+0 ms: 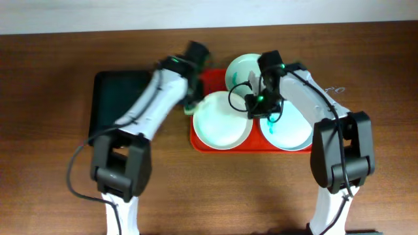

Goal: Clean dirty plates on tray and stack at the side
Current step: 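Lift the sponge away left and raise the white plate with right gripper, then carry the white plate right and set it on the table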

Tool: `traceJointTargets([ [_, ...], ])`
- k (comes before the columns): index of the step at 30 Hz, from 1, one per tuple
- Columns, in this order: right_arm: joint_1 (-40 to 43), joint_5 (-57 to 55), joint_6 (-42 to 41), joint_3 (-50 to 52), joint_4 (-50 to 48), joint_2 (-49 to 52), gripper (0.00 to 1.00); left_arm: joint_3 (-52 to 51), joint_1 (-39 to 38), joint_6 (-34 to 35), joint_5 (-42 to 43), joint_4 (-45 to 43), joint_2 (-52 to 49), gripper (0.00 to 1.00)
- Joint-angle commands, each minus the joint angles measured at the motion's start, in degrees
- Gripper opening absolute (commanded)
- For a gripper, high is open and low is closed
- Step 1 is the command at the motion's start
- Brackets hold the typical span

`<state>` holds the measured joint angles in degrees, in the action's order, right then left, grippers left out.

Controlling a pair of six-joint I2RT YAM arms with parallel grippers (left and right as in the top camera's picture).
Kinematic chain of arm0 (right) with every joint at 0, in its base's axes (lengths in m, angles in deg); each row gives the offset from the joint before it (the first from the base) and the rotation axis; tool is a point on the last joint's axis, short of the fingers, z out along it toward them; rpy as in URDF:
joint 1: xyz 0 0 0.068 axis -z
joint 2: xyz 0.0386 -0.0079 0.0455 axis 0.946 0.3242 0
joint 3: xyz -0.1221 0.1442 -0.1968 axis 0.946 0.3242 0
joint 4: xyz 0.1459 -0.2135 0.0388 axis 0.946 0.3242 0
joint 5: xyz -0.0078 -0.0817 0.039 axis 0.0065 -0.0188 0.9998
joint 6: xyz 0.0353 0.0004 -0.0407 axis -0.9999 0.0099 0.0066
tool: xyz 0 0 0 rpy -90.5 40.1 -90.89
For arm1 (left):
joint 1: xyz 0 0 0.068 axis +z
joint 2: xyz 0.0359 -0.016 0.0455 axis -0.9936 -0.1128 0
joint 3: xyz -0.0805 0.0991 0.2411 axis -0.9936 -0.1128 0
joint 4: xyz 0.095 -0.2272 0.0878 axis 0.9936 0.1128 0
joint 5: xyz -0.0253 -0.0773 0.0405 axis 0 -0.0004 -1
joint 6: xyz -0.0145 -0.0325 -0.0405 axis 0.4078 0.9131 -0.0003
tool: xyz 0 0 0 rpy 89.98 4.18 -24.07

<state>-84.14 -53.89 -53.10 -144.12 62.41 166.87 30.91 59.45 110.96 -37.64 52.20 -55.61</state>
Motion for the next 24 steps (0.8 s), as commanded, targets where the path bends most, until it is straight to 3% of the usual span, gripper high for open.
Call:
traceJointTargets([
  [1, -4.44, -16.39, 1.25, -13.35, 6.1, -1.05, 0.04, 2.1, 11.37, 0.87, 14.8, 0.7, 0.17, 0.0],
  [3, -7.74, -32.02, 1.22, -23.87, 12.15, -1.05, 0.04, 2.08, 19.15, 0.2, 14.84, 3.91, 0.17, 0.0],
  [6, -13.03, -55.19, 1.25, -30.1, 17.33, -1.05, 0.04, 1.6, 25.46, -2.25, 14.82, 6.91, 0.17, 0.0],
  [11, -24.26, -93.53, 1.29, -30.1, 17.88, -1.05, 0.04, 1.44, 26.01, -5.57, 14.6, 7.87, 0.17, 0.0],
  [14, -27.87, -101.29, 1.25, -30.1, 17.4, -1.05, 0.04, 1.44, 25.99, -5.55, 14.58, 7.67, 0.17, 0.0],
  [16, -26.88, -100.52, -5.46, -30.08, 17.4, -1.05, 0.04, 1.44, 25.99, -5.55, 14.6, 7.06, 0.17, 0.0],
  [17, -24.94, -95.69, -11.3, -30.08, 16.98, -1.05, 0.04, 1.44, 25.99, -5.55, 14.6, 6.78, 0.17, 0.0],
  [19, -17.22, -68.28, -14.23, -29.0, 10.43, -0.76, 0.04, 1.44, 25.94, -5.55, 14.6, 6.67, 0.17, 0.0],
  [21, -1.88, -10.6, 2.08, -27.28, 3.39, 0.76, 0.04, 1.44, 25.94, -5.53, 14.62, 6.21, 0.15, 0.0],
  [22, 3.87, 2.69, 3.23, -27.28, 3.32, 0.87, 0.04, 1.44, 25.94, -5.53, 14.62, 6.25, 0.15, 0.0],
  [24, 14.53, 12.33, 3.21, -27.28, 3.5, 1.07, 0.04, 1.44, 25.94, -5.53, 14.62, 6.4, 0.15, 0.0],
])
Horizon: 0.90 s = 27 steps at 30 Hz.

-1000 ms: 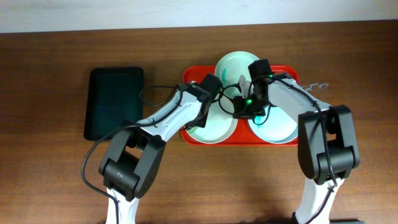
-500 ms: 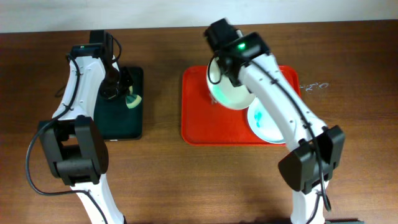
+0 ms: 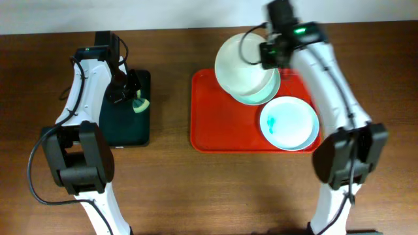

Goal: Clean dirty plates on tray and stack at the side
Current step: 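Carry the white plate right and set it on the table, then grasp the rim of the top light-green plate with the right gripper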

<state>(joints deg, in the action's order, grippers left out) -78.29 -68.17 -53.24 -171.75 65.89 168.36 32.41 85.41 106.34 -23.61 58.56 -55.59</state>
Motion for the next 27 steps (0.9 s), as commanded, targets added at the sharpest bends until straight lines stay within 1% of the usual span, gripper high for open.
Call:
traceJointTargets([
  [1, 15.82, 26.34, 3.32, 0.37, 0.31, 0.5, 0.04, -0.07, -0.02, -0.94, 0.59, 0.0, 0.13, 0.0],
  [2, 20.5, 26.25, 2.45, 0.37, 0.63, 1.81, 0.04, -0.07, -0.02, -0.92, 0.59, 0.0, 0.13, 0.0],
  [4, 30.51, 21.4, -4.68, 0.37, 0.5, 6.62, 0.04, -0.07, -0.02, -0.92, 0.59, 0.0, 0.13, 0.0],
  [7, 40.85, 16.26, -5.38, 0.37, 1.36, 14.82, 0.04, -0.07, -0.02, -0.92, 0.57, 0.0, 0.13, 0.0],
  [8, 43.23, 16.33, -6.43, 0.37, 0.98, 17.07, 0.04, -0.07, -0.02, -0.94, 0.57, 0.0, 0.13, 0.0],
  [10, 45.57, 16.44, -6.38, 0.35, -1.36, 17.99, 0.04, -0.07, -0.02, -0.92, 0.59, -0.13, 0.11, 0.0],
  [11, 45.55, 16.44, -6.36, 0.35, -1.75, 17.94, 0.09, -0.07, -0.07, -0.92, 0.59, -0.37, 0.11, 0.0],
  [12, 44.96, 16.44, -6.14, 0.35, -2.19, 17.94, 0.36, -0.07, -0.31, -0.92, 0.59, -1.07, 0.11, 0.0],
  [13, 43.95, 16.48, -6.23, 0.15, -2.32, 17.53, 0.68, -0.07, -0.63, -0.92, 0.59, -1.68, 0.11, 0.0],
  [14, 43.15, 16.46, -6.23, -1.03, -1.64, 16.35, 0.74, -0.07, -1.01, -0.94, 0.59, -2.34, 0.11, 0.0],
  [16, 41.24, 16.48, -6.4, -5.55, 0.63, 13.0, 0.75, -0.07, -1.49, -0.94, 0.57, -3.02, 0.11, 0.0],
  [18, 37.2, 17.81, -4.76, -9.49, 1.55, 9.4, 0.8, -0.07, -2.08, -0.94, 0.59, -3.67, 0.0, 0.0],
  [19, 31.8, 24.15, 2.01, -9.97, 1.53, 7.85, 0.82, -0.07, -2.75, -0.94, 0.59, -4.09, -0.04, 0.0],
  [20, 27.45, 24.79, 6.23, -9.75, 1.79, 7.96, 0.82, -0.07, -3.37, -0.94, 0.59, -4.46, -0.22, 0.0],
  [21, 23.3, 20.48, 6.75, -8.76, 1.18, 8.31, 0.83, -0.07, -3.96, -0.94, 0.57, -4.5, -0.39, 0.0],
  [22, 18.34, 15.58, 6.78, -8.11, 0.24, 9.33, 0.87, -0.07, -4.31, -0.96, 0.55, -4.5, -0.5, 0.0],
  [23, 14.71, 11.65, 6.78, -7.91, -0.39, 10.64, 0.87, -0.07, -4.55, -0.96, 0.52, -4.48, -0.5, 0.0],
  [25, 8.81, 7.54, 6.75, -7.89, -1.27, 14.56, 0.87, -0.07, -4.9, -0.96, 0.52, -4.48, -0.59, 0.0],
  [26, 7.26, 7.45, 6.75, -7.89, -1.77, 16.48, 0.87, -0.07, -4.9, -0.96, 0.52, -4.46, -0.59, 0.0],
  [27, 6.23, 7.48, 6.73, -7.89, -2.38, 18.23, 0.84, -0.07, -4.9, -0.96, 0.52, -4.46, -0.59, 0.0],
])
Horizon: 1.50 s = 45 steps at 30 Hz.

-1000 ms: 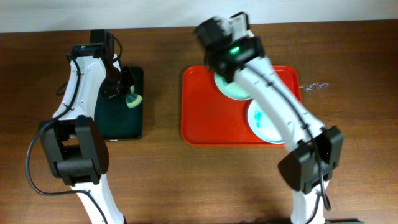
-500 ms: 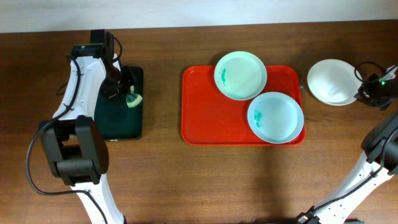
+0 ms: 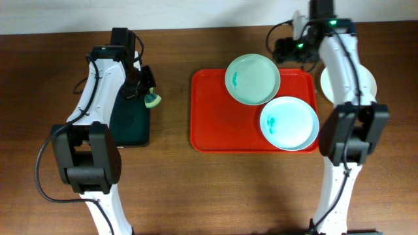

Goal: Clean dirty plates on tray and stack at the side
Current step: 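Grasp the rim of the top light-green plate with the right gripper, then scrub the light-green plate with the sponge in the left gripper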

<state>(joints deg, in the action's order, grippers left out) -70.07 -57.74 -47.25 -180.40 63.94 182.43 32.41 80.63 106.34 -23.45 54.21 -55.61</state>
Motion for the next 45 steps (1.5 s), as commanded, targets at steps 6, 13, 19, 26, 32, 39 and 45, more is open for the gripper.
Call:
traceJointTargets([
  [6, -4.07, -2.97, 0.74, 0.76, -1.79, 10.27, 0.41, -0.07, -0.11, -0.94, 0.39, -0.11, -0.57, 0.0],
  [13, -9.46, 5.6, 0.35, 0.68, 9.64, 10.14, 0.04, -0.07, -4.81, -3.74, 0.83, -1.22, -0.57, 0.0],
  [19, -14.23, -2.54, 0.35, 0.76, 12.52, 10.43, 0.24, -0.07, -12.59, -3.72, 0.66, -2.71, -0.57, 0.0],
  [26, -14.23, -2.29, -1.22, 2.93, 14.14, 10.49, 0.19, -0.07, -19.21, -3.69, 0.63, -6.27, -0.57, 0.0],
  [32, -14.14, -2.27, -4.61, 6.51, 10.6, 10.49, 0.09, -0.07, -21.38, -3.32, 4.31, -9.64, -5.68, 0.0],
  [39, -14.14, -1.01, -4.87, 6.54, 8.55, 10.49, 0.04, -0.07, -24.28, -3.32, 3.76, -14.99, -11.58, 0.0],
  [45, -14.14, -1.03, -4.85, 6.54, 8.52, 10.49, 0.04, -0.04, -24.2, -3.3, -36.83, -13.42, -14.16, 0.0],
])
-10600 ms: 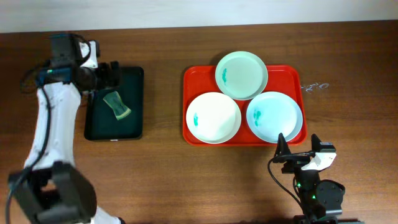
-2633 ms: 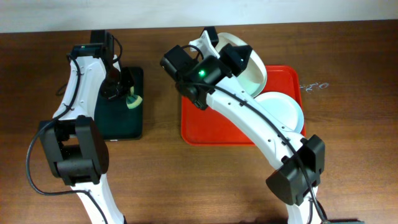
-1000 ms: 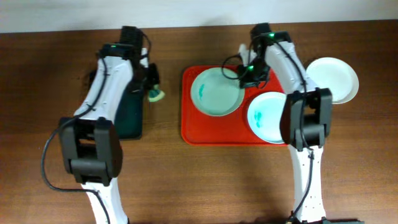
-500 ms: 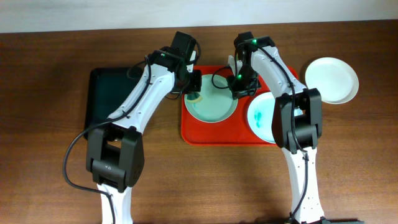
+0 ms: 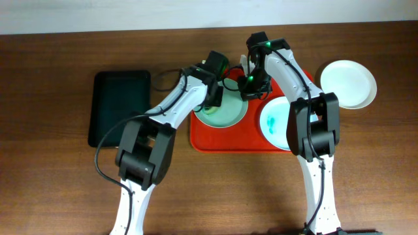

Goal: Clean dirty plates on tray and stack at the side
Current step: 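Scrub the light-green plate with the sponge in the left gripper, then lift the light-green plate and stack it on the white plate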

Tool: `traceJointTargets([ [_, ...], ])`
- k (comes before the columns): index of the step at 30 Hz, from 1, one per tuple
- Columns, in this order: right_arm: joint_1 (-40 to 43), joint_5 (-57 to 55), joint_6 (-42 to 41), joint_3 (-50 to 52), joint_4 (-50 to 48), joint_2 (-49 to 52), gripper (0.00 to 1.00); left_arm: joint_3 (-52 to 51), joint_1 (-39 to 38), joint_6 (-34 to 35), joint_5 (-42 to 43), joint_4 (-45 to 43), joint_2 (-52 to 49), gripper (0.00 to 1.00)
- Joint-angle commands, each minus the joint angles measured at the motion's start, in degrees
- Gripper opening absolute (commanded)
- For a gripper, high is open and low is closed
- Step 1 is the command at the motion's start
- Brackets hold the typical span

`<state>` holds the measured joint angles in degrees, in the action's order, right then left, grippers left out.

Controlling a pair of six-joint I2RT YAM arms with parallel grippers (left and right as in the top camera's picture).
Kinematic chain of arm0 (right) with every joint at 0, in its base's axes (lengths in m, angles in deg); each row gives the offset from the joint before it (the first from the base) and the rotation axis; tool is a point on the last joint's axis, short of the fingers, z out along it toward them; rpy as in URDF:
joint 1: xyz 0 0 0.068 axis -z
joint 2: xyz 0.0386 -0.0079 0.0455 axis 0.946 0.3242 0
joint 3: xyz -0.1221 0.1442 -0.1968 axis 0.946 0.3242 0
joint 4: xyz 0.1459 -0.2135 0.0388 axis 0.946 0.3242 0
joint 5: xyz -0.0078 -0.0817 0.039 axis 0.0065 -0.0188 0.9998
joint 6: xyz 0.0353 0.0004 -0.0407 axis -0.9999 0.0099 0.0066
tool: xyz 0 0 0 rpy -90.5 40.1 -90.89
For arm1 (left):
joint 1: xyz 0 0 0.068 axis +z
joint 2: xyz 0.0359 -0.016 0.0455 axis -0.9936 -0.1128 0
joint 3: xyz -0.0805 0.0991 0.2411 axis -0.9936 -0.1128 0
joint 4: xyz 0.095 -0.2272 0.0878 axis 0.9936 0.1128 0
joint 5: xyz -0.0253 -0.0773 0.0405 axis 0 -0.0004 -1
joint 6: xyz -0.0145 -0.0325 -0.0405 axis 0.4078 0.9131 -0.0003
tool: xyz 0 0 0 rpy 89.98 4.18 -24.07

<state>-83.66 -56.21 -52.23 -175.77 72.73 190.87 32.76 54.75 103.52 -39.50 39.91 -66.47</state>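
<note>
On the red tray (image 5: 202, 140) lie two plates. The pale green plate (image 5: 230, 116) lies at the tray's left. My left gripper (image 5: 212, 99) is down over its far left part, shut on the sponge (image 5: 208, 108), which barely shows. My right gripper (image 5: 251, 86) is at that plate's far right rim and looks shut on it. The second plate (image 5: 277, 124), with a blue smear, lies at the tray's right, partly under my right arm. A clean white plate (image 5: 348, 83) rests on the table to the right of the tray.
A black tray (image 5: 121, 114) lies on the table to the left of the red tray. Both arms cross over the back half of the red tray. The brown table's back edge runs close behind the trays.
The left gripper has moved with the sponge from above the black tray onto the green plate. The right gripper has come from near the white plate to the green plate's rim; that plate now lies further left.
First both grippers were at a white plate on the tray, the left with the sponge. Then the right gripper held that plate up and the left was over the black tray. Then the white plate lay right of the tray. Now both grippers are at the green plate.
</note>
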Motion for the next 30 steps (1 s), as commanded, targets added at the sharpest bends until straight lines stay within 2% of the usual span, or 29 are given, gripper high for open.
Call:
traceJointTargets([
  [1, -0.55, -2.56, 0.13, 1.9, -0.35, 2.05, 0.04, -0.39, 1.73, -0.46, -24.83, 0.87, -3.17, 0.0],
  [3, -0.55, -2.56, 0.13, 1.9, -0.39, 2.05, 0.04, -0.15, 1.7, -0.44, -25.57, 0.85, -2.25, 0.0],
  [5, -0.55, -2.58, 0.15, 1.9, -0.42, 2.05, 0.04, -0.04, 1.73, 4.04, -22.29, 1.14, 1.38, 0.0],
  [7, -0.55, -2.6, 0.15, 1.9, -0.42, 2.05, 0.04, -0.02, 1.84, 4.11, -8.98, 0.61, 5.44, 0.0],
  [8, -0.55, -2.58, 0.15, 1.9, -0.48, 2.05, 0.04, -0.02, 2.78, 4.11, 2.89, 0.2, 7.63, 0.0],
  [9, -0.55, -2.58, 0.15, 1.9, -0.76, 2.05, 0.04, -0.04, 3.67, 4.07, 10.84, 0.02, 7.74, 0.0],
  [12, -0.55, -2.56, 0.13, 1.9, -1.14, 2.05, 0.04, -0.63, 4.94, 1.29, 20.83, 0.22, 4.92, 0.0],
  [14, -0.55, -2.56, 0.15, 1.9, -1.29, 2.05, 0.04, -0.63, 4.15, 0.61, 20.15, -0.7, 1.49, 0.0],
  [16, -0.55, -2.58, 0.15, 1.9, -1.25, 2.05, 0.04, -0.63, 4.57, 0.63, 14.56, -1.68, -1.84, 0.0],
  [19, -0.55, -2.58, 0.15, 1.9, -1.31, 2.05, 0.04, -0.59, 6.29, 0.66, -1.44, -0.81, -3.08, 0.0],
  [22, -0.52, -2.84, 0.15, 1.84, -1.9, 2.03, 0.04, -0.48, 7.21, 2.84, -6.49, 0.87, -0.87, 0.0],
  [26, -0.55, -3.06, 0.15, 1.46, -1.68, 1.7, 0.04, -0.48, 9.22, 3.39, -7.87, 1.6, 7.65, 0.0],
  [28, -0.55, -3.89, 0.11, -0.5, -0.31, 0.92, 0.04, -0.48, 10.36, 7.76, -7.3, 3.21, 12.52, 0.0],
  [30, -0.7, -10.38, 0.11, -6.05, 3.41, -1.88, 0.04, -0.48, 13.46, 8.57, -0.26, 5.44, 18.25, 0.0],
])
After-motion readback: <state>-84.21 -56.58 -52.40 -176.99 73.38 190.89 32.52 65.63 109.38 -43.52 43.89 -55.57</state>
